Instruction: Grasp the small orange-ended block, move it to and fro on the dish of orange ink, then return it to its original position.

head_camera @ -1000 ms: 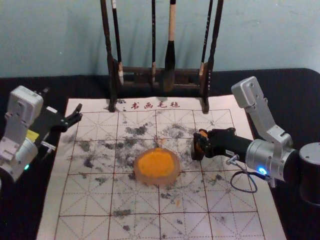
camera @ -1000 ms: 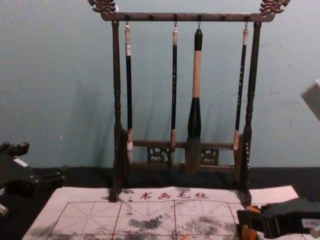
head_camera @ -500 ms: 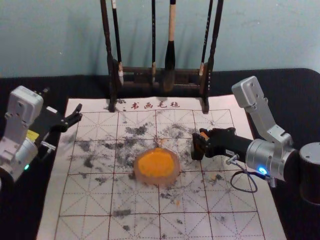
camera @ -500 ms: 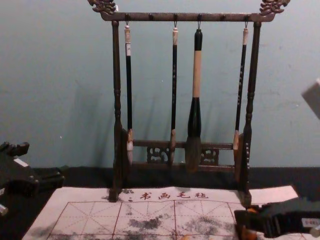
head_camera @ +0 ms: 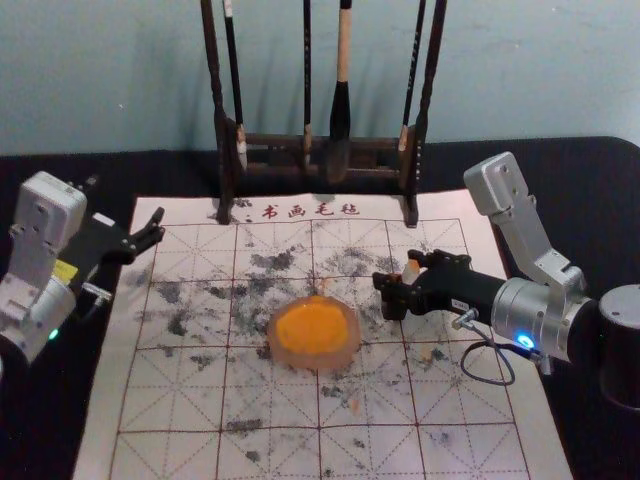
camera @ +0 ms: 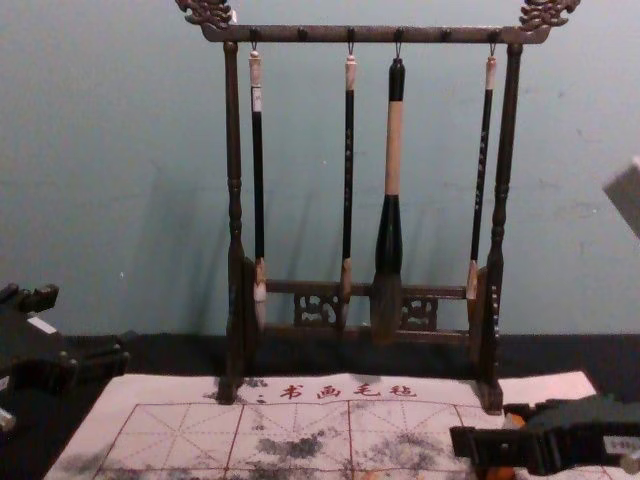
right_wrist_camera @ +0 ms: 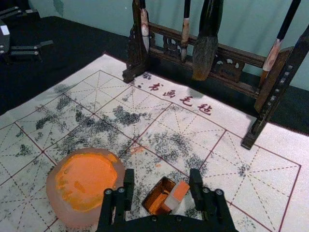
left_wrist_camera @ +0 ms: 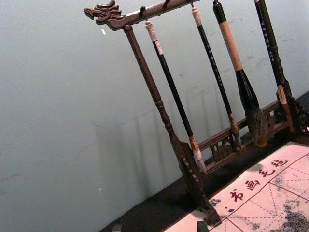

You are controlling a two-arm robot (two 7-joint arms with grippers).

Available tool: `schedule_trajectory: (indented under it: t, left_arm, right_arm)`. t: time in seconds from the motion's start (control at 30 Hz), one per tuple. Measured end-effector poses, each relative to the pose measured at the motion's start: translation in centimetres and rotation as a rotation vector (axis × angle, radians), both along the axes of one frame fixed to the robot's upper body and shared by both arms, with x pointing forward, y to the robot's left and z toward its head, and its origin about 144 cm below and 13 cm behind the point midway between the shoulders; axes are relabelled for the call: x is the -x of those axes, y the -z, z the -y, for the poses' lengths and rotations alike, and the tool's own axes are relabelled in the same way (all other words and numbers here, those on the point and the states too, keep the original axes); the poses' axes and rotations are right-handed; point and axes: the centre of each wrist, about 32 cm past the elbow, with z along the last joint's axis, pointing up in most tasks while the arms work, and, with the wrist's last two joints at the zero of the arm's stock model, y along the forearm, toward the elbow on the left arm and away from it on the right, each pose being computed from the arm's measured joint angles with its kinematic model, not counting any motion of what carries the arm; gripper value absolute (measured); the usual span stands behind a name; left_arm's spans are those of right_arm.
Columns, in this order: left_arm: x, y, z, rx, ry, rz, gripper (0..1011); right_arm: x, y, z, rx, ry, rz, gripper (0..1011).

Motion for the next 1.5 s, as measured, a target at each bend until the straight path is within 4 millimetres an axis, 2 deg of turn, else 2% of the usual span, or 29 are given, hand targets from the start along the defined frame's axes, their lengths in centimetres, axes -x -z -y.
schedule_trajectory:
  t: [0.03, 0.17, 0.43, 0.53, 0.73, 0.83, 0.97, 1.27, 1.5]
  left_arm:
    - [0.0, 0.0, 0.0, 0.000, 0.000, 0.000, 1001]
    - [0.0, 0.0, 0.0, 0.000, 0.000, 0.000, 1001]
    - [0.0, 0.0, 0.0, 0.000, 0.000, 0.000, 1001]
    - [0.0, 0.0, 0.0, 0.000, 0.000, 0.000, 1001]
    - [0.0, 0.0, 0.0, 0.000, 0.000, 0.000, 1001]
    - [0.0, 0.0, 0.0, 0.000, 0.000, 0.000, 1001]
    - [0.0, 0.0, 0.0, 0.000, 0.000, 0.000, 1001]
    - [0.0, 0.0, 0.0, 0.000, 0.000, 0.000, 1001]
    - [0.0, 0.0, 0.0, 0.000, 0.000, 0.000, 1001]
  right_arm:
    - [0.0, 0.0, 0.0, 0.000, 0.000, 0.000, 689]
    - [0.0, 0.0, 0.0, 0.000, 0.000, 0.000, 847]
    - [0.0, 0.0, 0.0, 0.000, 0.000, 0.000, 1003]
    - [0.0, 0.0, 0.0, 0.000, 0.000, 0.000, 1000]
    - [0.7, 0.1, 0.3, -0.068, 0.046, 0.210, 1000]
    - [1.0, 0.7, 0.6, -0.095, 0.111, 0.340, 1000]
    - [1.1, 2.7, 1.0, -0.070, 0.238, 0.473, 1000]
    - [1.7, 6.6, 2.0, 0.036, 0.321, 0.497, 1000]
    - [1.8, 7.3, 2.1, 0.050, 0.317, 0.493, 1000]
